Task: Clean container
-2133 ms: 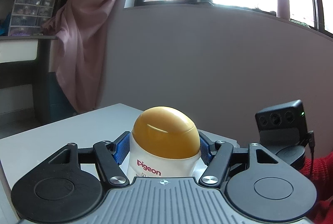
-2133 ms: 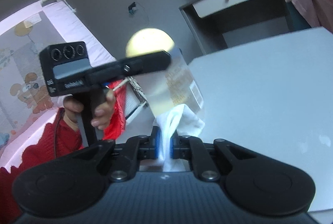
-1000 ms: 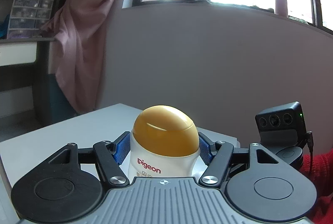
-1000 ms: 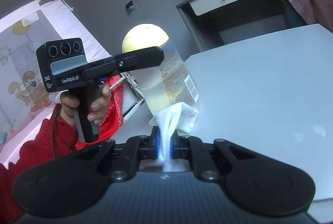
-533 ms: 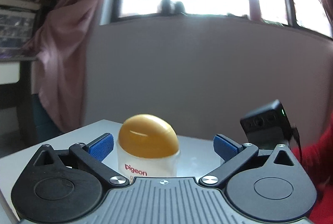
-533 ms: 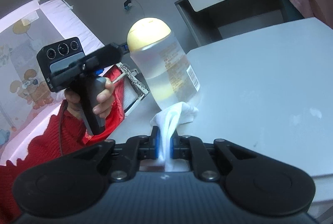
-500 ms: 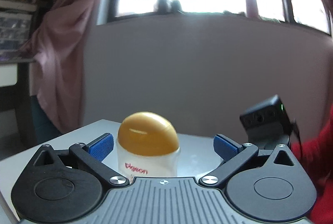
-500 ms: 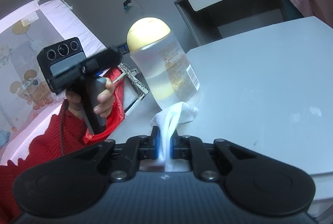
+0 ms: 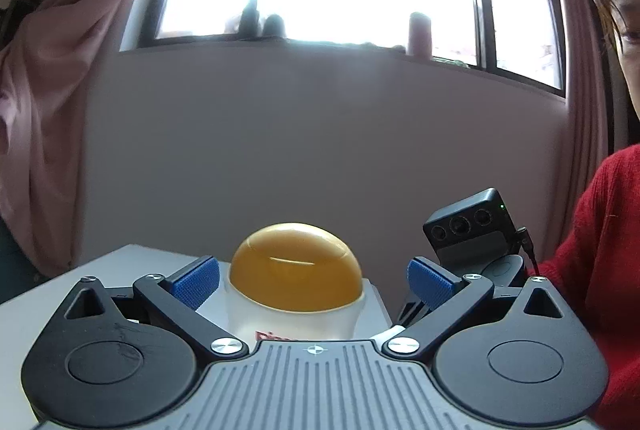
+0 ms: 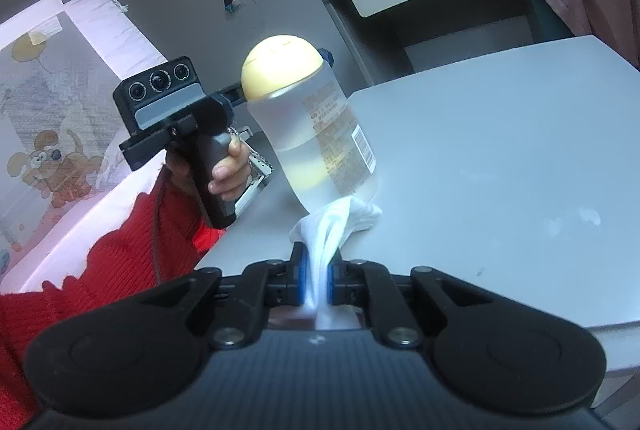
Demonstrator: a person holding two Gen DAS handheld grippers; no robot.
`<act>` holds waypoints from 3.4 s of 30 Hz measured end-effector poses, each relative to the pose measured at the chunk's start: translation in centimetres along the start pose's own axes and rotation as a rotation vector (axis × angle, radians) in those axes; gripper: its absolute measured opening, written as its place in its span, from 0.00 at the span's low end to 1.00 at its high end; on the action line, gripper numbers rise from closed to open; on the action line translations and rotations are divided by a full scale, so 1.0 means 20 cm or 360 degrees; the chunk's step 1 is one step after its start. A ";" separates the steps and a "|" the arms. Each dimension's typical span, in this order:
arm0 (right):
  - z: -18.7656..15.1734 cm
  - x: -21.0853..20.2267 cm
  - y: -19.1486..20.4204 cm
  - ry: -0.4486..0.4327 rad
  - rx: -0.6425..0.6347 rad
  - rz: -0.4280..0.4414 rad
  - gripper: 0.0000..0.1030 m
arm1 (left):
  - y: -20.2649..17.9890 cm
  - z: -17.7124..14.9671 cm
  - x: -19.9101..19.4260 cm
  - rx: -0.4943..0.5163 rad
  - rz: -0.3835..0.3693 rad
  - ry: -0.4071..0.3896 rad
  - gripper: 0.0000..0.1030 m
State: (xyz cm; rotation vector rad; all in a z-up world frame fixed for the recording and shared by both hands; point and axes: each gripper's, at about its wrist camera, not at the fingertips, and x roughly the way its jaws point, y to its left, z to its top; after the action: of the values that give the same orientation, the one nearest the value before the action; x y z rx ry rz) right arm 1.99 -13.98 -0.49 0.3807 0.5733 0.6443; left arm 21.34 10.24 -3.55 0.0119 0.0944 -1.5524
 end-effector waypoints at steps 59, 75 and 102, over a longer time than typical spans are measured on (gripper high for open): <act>-0.15 -0.22 0.00 -0.0218 0.0019 0.0146 0.10 | -0.69 0.51 0.51 -0.0454 0.1902 0.0292 0.67; -0.19 -0.26 -0.02 -0.0316 0.0015 0.0079 0.10 | -0.74 0.58 0.59 -0.0542 0.2188 0.0279 0.67; -0.17 -0.21 -0.04 -0.0243 0.0010 0.0100 0.10 | -0.59 0.44 0.21 -0.0219 0.1200 0.0298 0.70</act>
State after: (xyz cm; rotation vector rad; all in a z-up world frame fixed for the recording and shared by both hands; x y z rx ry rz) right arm -2.46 -16.71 -1.98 0.4510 0.4189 0.6675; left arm 10.17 5.25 5.62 0.0757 0.3077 -0.7861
